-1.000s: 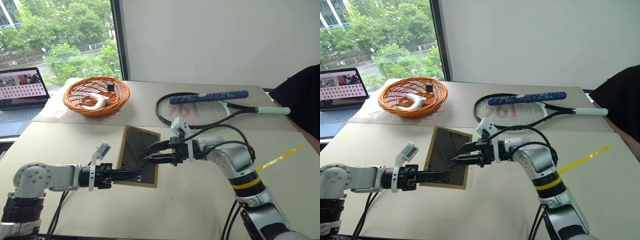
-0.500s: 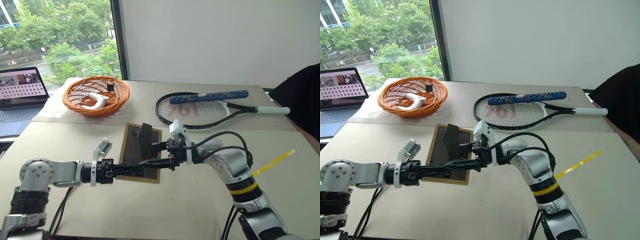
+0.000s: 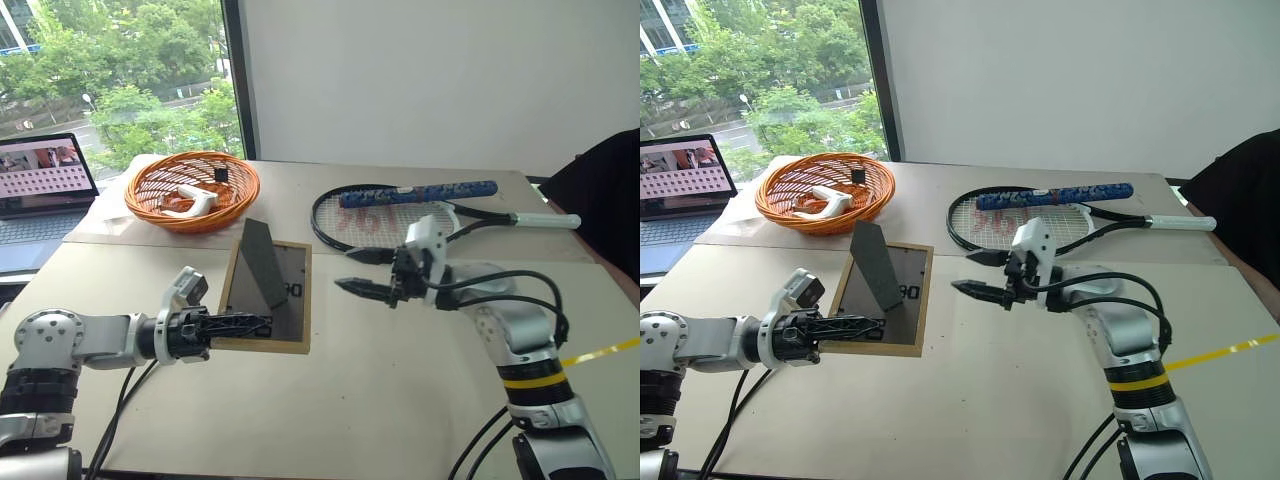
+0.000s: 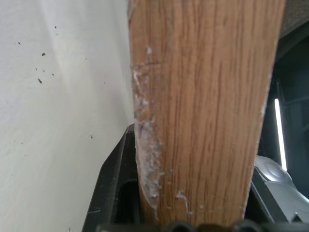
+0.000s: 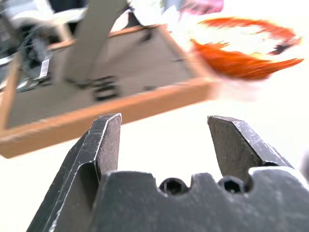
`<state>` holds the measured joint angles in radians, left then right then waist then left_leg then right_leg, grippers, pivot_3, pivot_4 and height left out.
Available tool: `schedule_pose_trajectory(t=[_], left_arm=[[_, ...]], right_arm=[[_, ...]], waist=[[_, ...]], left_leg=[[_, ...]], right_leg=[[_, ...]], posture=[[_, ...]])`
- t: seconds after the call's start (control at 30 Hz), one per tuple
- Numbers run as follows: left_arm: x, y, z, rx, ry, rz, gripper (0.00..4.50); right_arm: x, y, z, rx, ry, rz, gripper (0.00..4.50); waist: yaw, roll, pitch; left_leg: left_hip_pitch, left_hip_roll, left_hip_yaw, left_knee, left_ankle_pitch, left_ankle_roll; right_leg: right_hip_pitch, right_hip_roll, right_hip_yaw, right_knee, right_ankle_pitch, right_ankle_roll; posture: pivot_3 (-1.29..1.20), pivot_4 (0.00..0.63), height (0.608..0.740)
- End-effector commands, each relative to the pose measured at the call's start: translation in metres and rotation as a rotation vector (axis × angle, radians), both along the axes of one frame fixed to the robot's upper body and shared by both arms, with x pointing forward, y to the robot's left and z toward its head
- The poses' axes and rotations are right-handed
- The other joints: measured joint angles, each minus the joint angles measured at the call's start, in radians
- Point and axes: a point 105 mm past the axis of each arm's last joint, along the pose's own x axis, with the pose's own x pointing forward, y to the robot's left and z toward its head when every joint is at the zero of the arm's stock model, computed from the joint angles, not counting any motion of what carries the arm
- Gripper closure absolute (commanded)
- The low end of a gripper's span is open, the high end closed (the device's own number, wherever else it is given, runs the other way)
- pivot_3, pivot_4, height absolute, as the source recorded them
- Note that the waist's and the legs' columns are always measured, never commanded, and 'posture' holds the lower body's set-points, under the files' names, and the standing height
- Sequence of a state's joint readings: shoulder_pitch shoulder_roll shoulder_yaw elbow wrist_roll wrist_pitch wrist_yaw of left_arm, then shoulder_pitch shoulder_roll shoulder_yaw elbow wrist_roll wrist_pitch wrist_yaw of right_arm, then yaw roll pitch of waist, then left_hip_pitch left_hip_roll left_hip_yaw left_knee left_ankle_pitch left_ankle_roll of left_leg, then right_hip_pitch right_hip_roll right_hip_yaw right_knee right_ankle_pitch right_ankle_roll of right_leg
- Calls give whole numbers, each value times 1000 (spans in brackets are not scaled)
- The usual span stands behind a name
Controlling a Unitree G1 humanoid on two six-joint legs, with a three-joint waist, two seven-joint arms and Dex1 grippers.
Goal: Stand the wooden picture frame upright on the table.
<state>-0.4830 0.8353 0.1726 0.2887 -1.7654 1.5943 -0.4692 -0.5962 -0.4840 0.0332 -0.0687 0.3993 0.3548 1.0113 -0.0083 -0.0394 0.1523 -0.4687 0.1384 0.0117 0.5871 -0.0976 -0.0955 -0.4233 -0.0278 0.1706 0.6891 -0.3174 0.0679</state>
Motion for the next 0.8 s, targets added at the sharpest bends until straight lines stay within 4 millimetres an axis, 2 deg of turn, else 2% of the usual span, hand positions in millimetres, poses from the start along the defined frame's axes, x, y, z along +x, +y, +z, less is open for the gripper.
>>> schedule_pose_trajectory(t=[0.03,0.13,0.23,0.53,0.63,0.67,0.73,0.8], left_arm=[[1,-4,19,-74,-28,-52,3447],[4,-8,20,-89,-14,-70,3447],[5,-10,20,-90,-5,-82,3447],[1,-16,18,-95,12,-121,3447],[0,-17,17,-95,19,-127,3447],[0,-17,16,-88,18,-126,3447],[-1,-17,15,-74,7,-119,3447],[-2,-16,10,-32,-14,-104,3447]], right_arm=[[1,-1,-9,-221,-383,-71,1180],[-2,14,-7,-325,-746,-73,1180],[-7,30,-2,-328,-981,-67,1180],[-8,59,0,-256,-1211,-55,1180],[-7,65,-2,-238,-1222,-52,1852],[-6,64,-4,-234,-1221,-52,2312],[-5,63,-5,-231,-1221,-56,2788],[-4,61,-6,-230,-1222,-63,2868]], waist=[[-1,0,0],[-7,0,0],[-12,0,0],[-3,0,0],[-3,0,0],[-3,0,0],[-3,0,0],[-4,0,0]], left_leg=[[0,0,0,0,0,0],[0,0,0,1,0,0],[0,0,-1,1,0,0],[0,0,-2,1,1,-1],[0,0,-2,2,1,-1],[0,0,-3,2,1,-1],[0,0,-3,2,1,-1],[0,0,-3,2,1,-1]], right_leg=[[0,0,0,0,0,0],[0,0,0,0,0,0],[0,0,0,0,0,0],[1,0,-1,0,0,0],[2,0,-1,1,0,0],[2,0,-2,1,0,0],[2,0,-2,1,0,0],[2,0,-2,1,0,0]], posture=[[0,150,703],[0,150,703],[0,150,703],[0,150,703],[0,150,703],[0,150,703],[0,150,703],[0,150,703]])
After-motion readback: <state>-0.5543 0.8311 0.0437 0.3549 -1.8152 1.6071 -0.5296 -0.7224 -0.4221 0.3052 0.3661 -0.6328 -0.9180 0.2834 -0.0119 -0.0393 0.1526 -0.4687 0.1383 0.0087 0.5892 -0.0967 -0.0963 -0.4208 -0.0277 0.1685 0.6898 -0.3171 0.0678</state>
